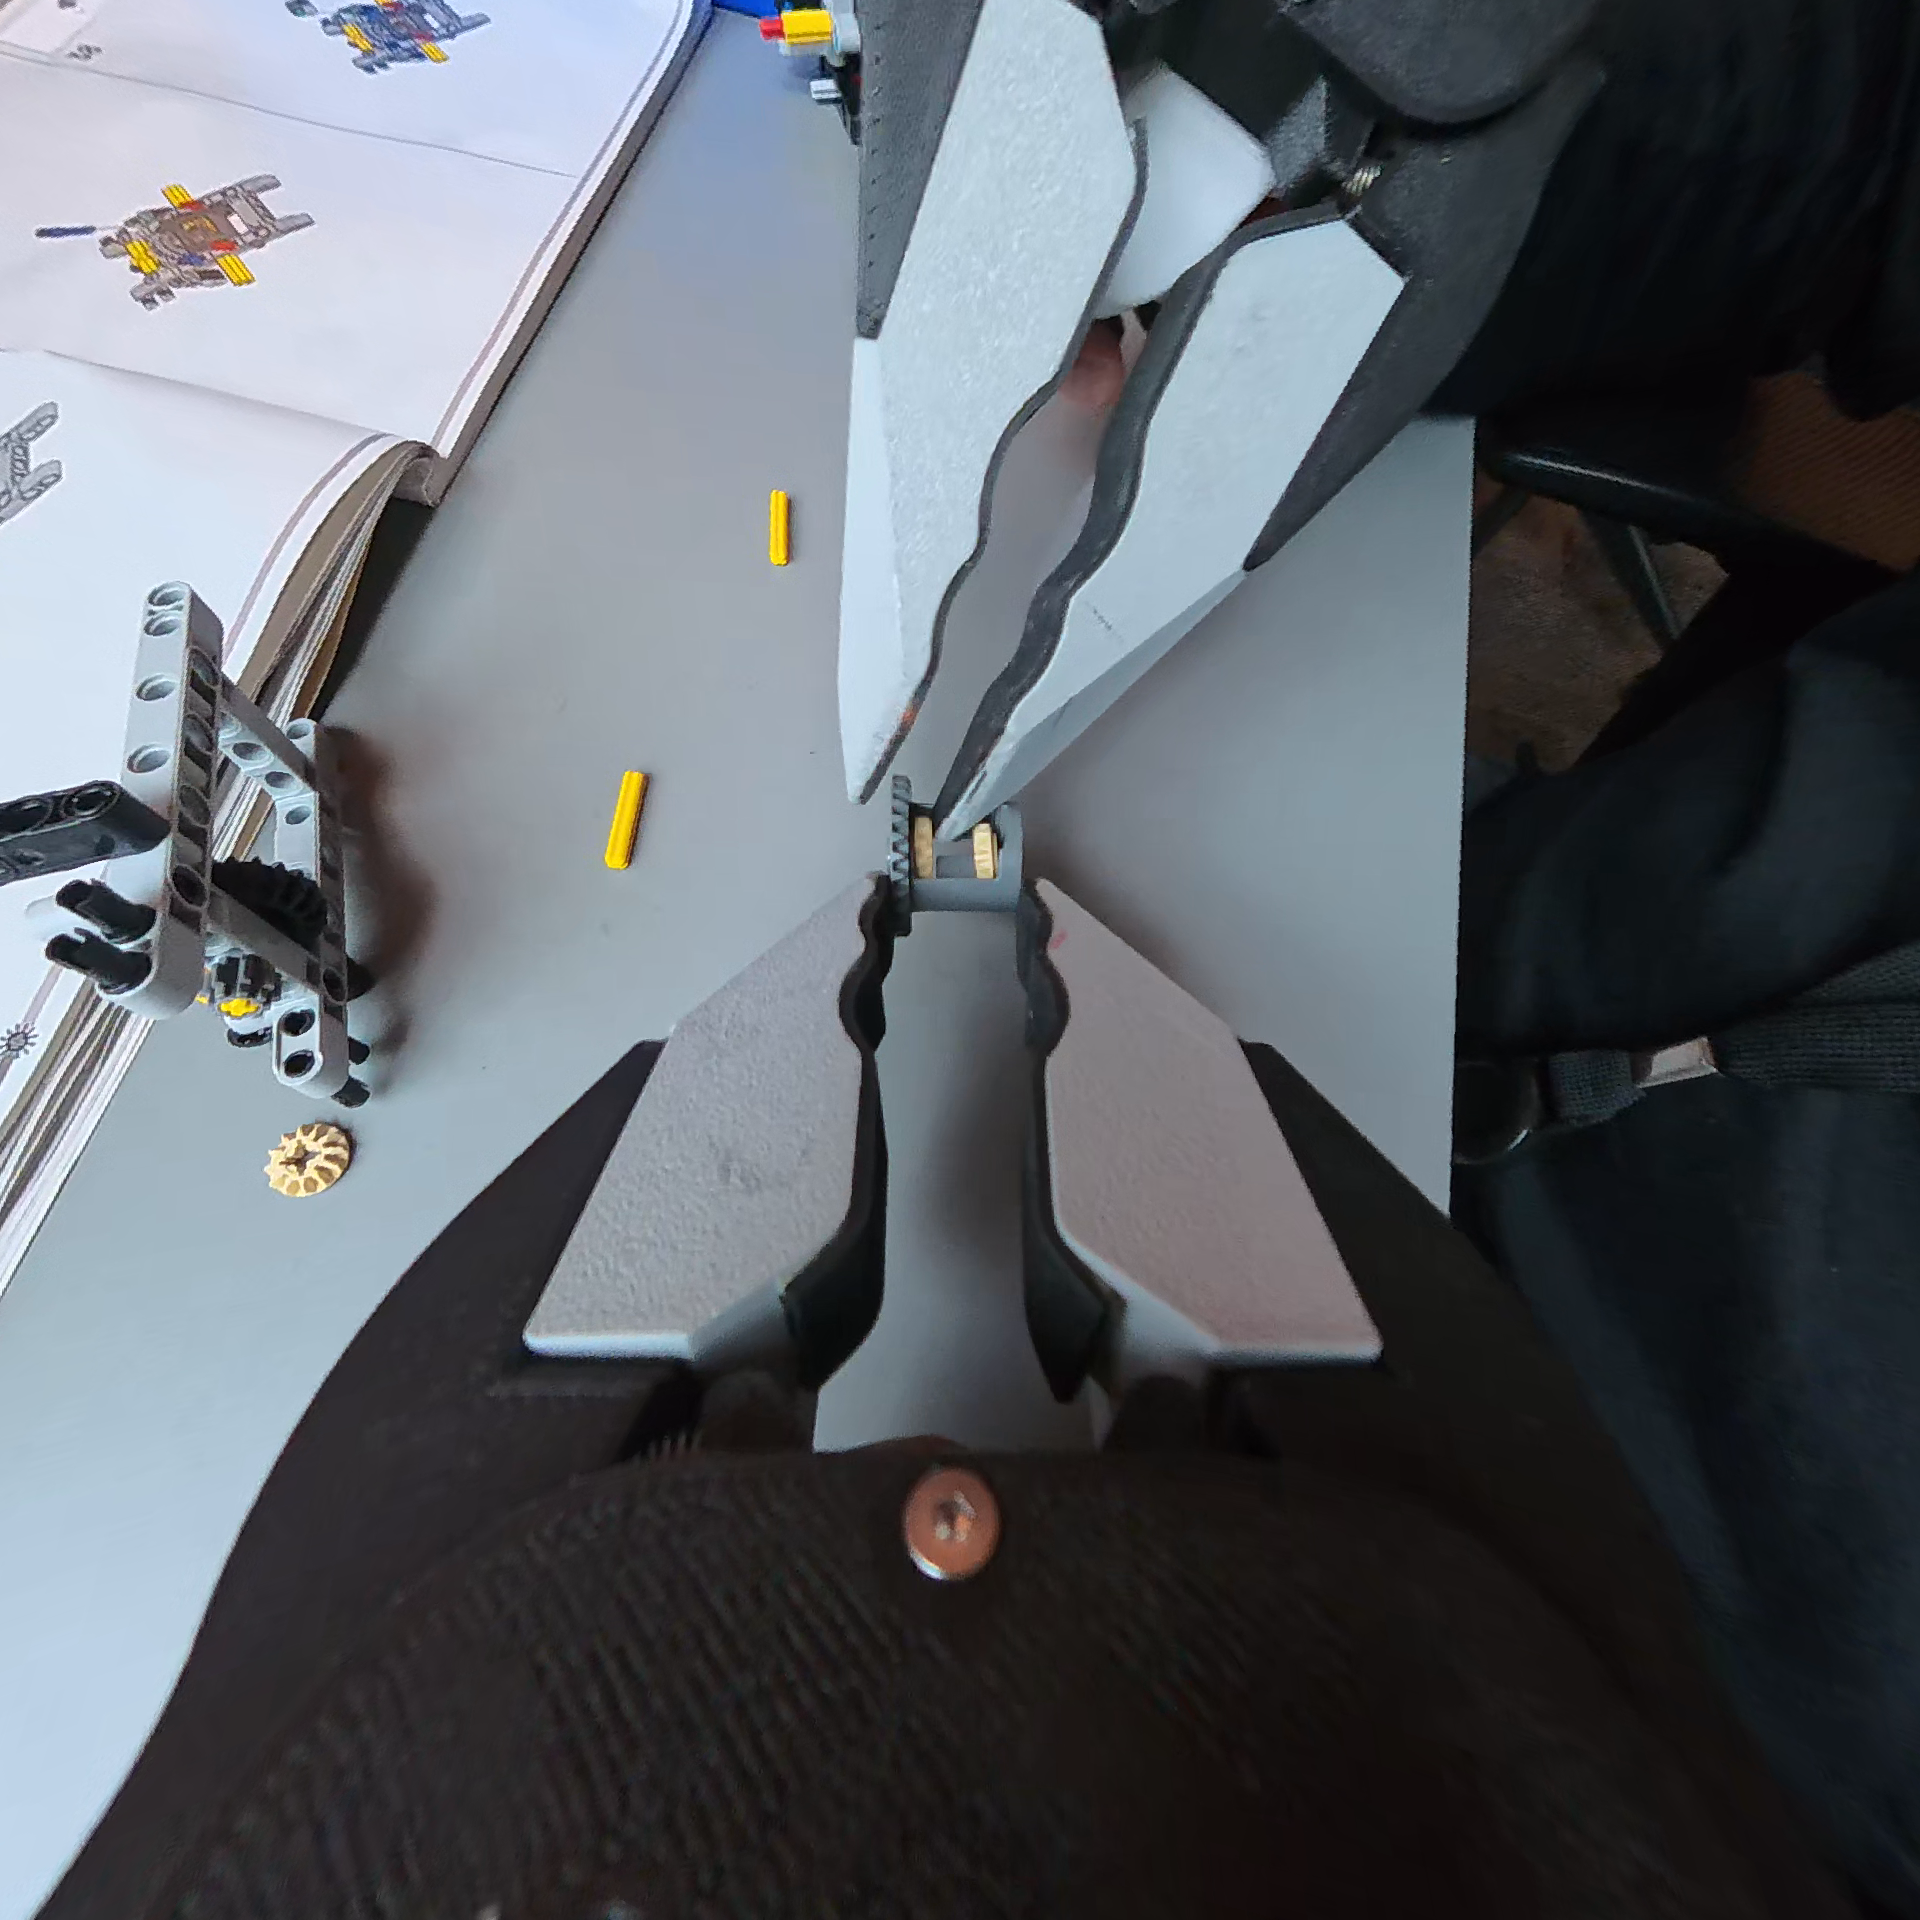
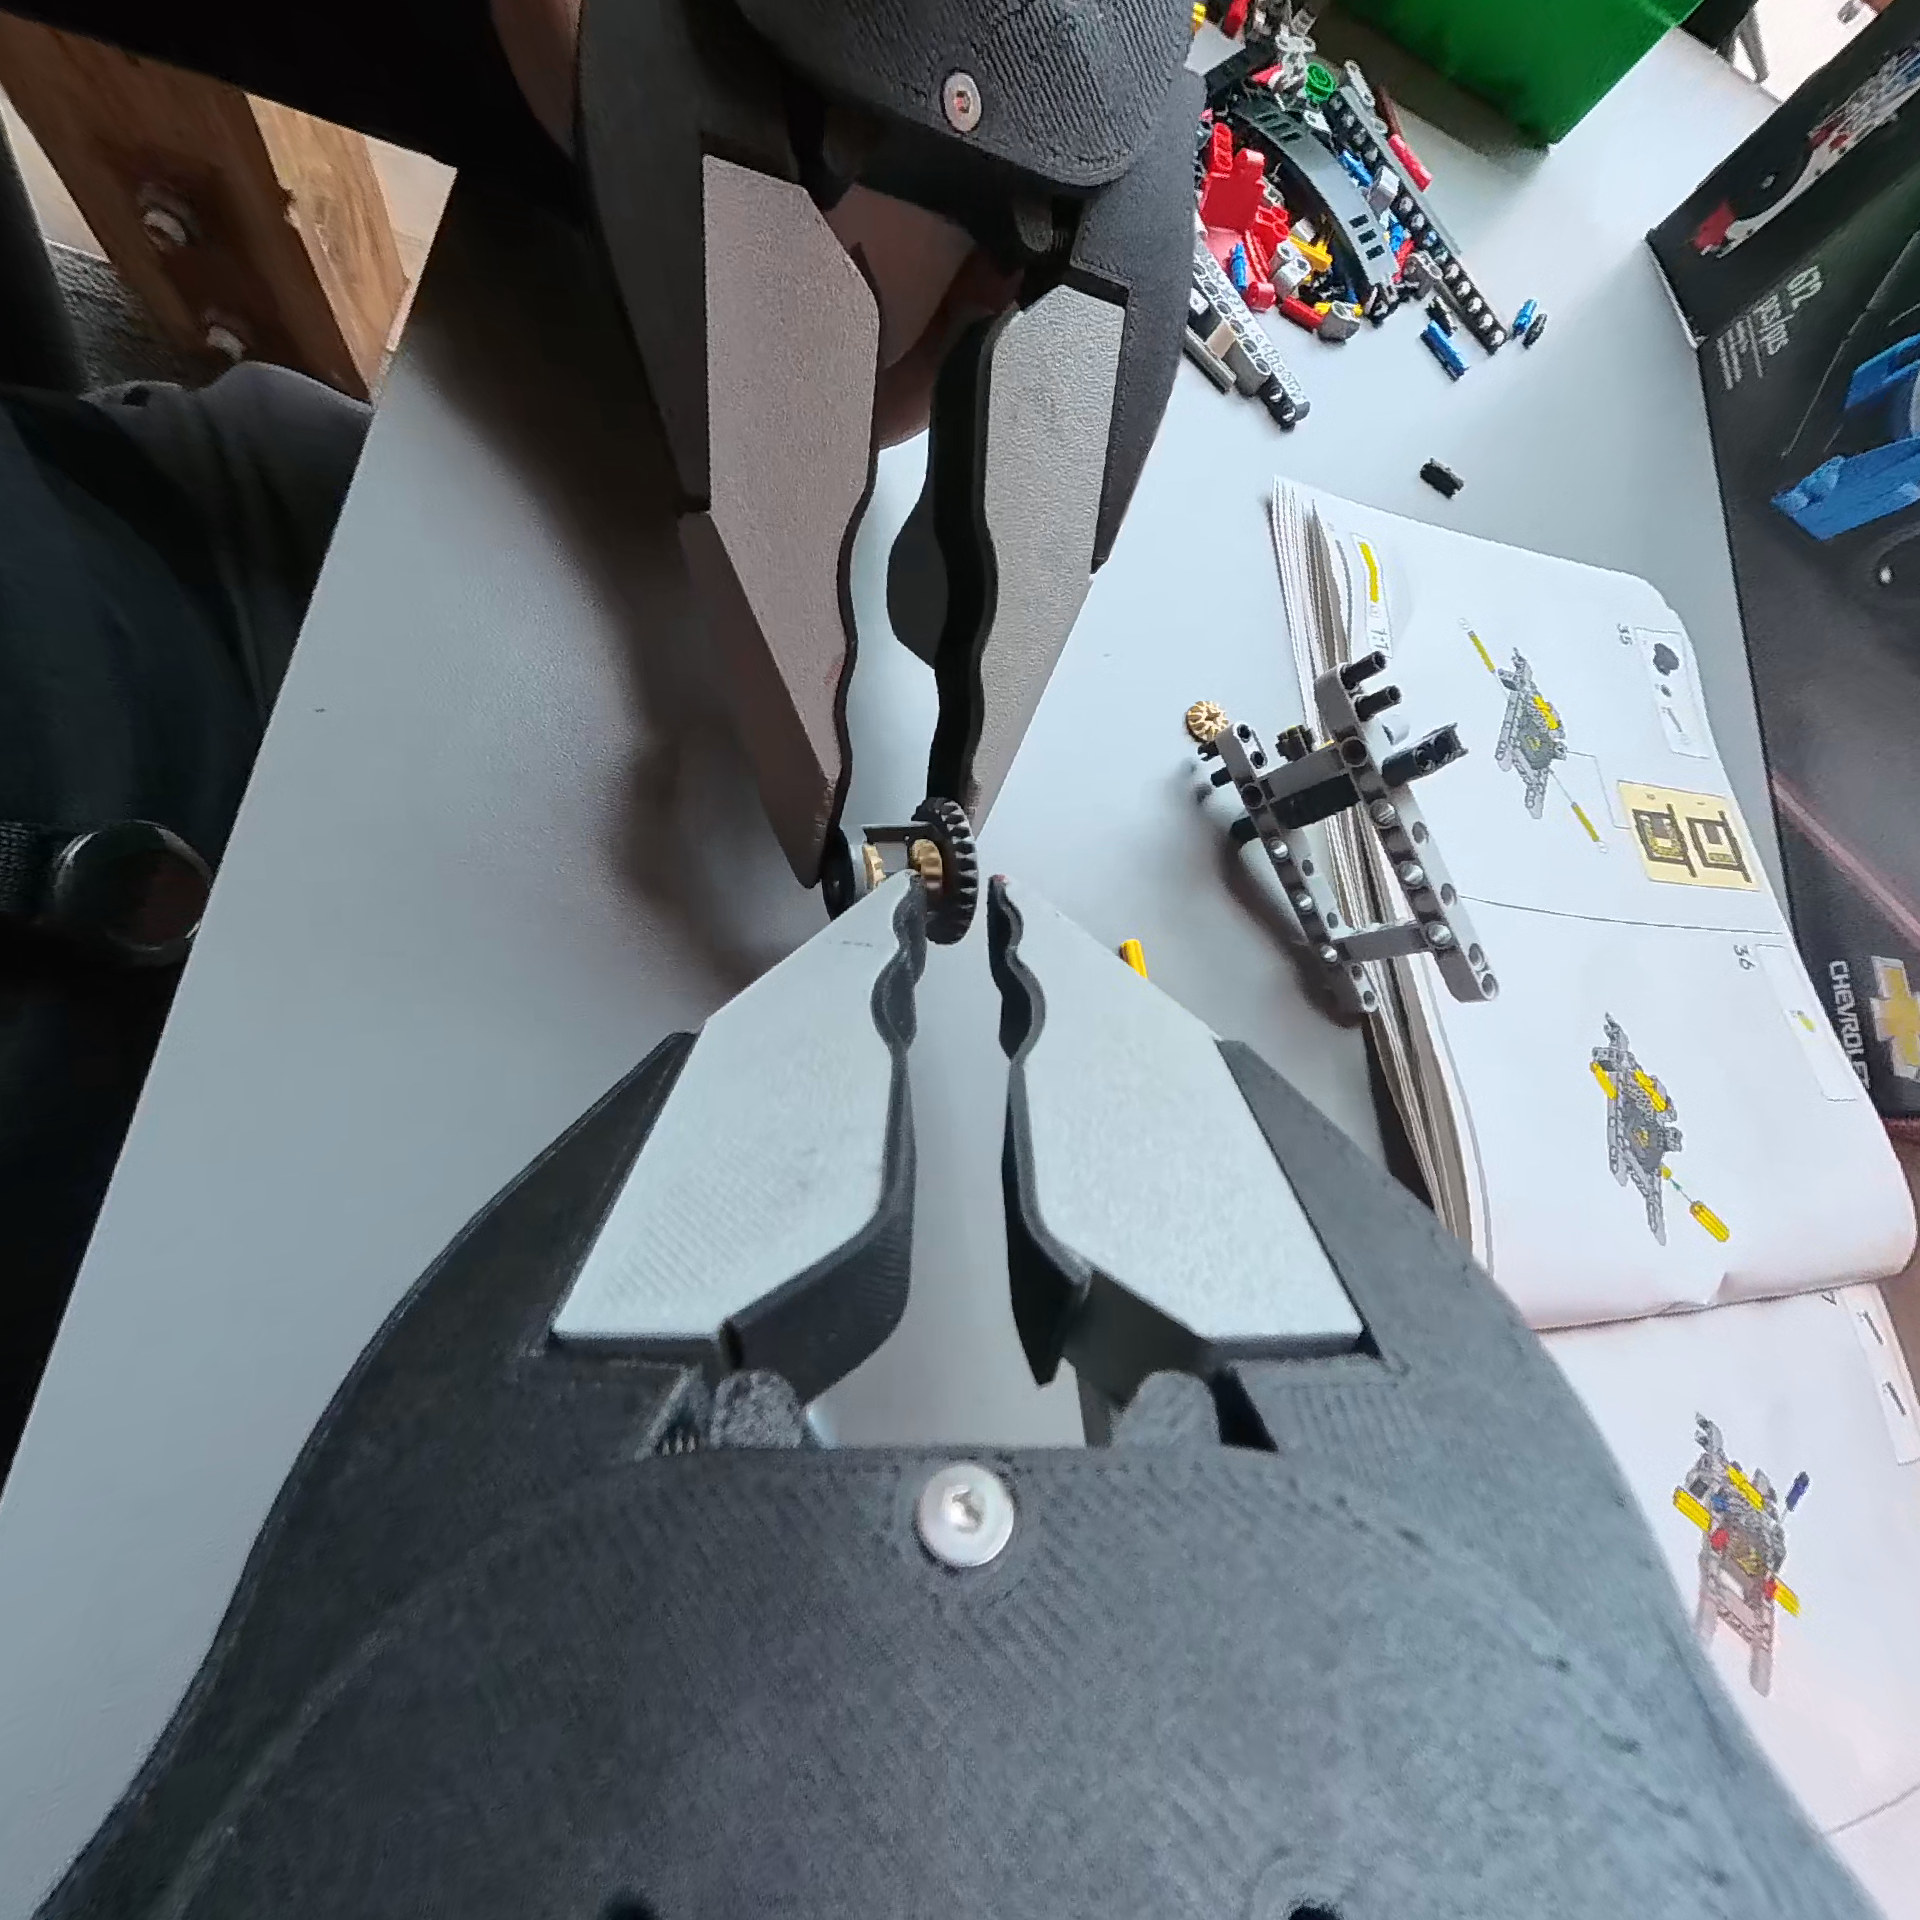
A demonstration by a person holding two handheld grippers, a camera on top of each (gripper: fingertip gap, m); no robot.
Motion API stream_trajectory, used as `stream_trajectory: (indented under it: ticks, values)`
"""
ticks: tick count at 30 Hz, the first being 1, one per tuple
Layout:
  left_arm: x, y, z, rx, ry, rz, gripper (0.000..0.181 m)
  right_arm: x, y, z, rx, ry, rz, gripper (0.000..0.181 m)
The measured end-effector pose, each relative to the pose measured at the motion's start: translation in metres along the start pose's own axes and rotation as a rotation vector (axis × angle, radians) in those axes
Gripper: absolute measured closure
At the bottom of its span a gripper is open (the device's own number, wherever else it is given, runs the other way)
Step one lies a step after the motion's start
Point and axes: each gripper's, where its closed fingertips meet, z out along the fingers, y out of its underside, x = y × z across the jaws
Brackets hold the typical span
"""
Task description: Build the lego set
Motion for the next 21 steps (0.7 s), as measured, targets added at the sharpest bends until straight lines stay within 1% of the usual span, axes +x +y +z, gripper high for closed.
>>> stream_trajectory:
  ticks: [4, 11, 13, 17, 21]
  values:
    - [0.001, -0.001, -0.001, 0.012, 0.009, -0.002, 0.161, 0.0, -0.003, -0.005, 0.022, 0.009, -0.015, 0.172]
    - [0.002, -0.002, -0.002, 0.017, 0.009, 0.014, 0.161, 0.004, -0.002, -0.014, 0.058, 0.011, 0.03, 0.172]
    - [0.003, -0.002, -0.002, 0.017, 0.009, 0.03, 0.161, 0.005, -0.001, -0.015, 0.059, 0.008, 0.033, 0.171]
    - [0.007, -0.004, -0.002, 0.021, 0.011, 0.061, 0.161, -0.001, -0.002, -0.014, 0.066, -0.01, 0.011, 0.164]
    - [0.01, -0.003, -0.001, 0.016, 0.016, 0.078, 0.161, -0.005, -0.003, -0.012, 0.073, -0.02, -0.004, 0.166]
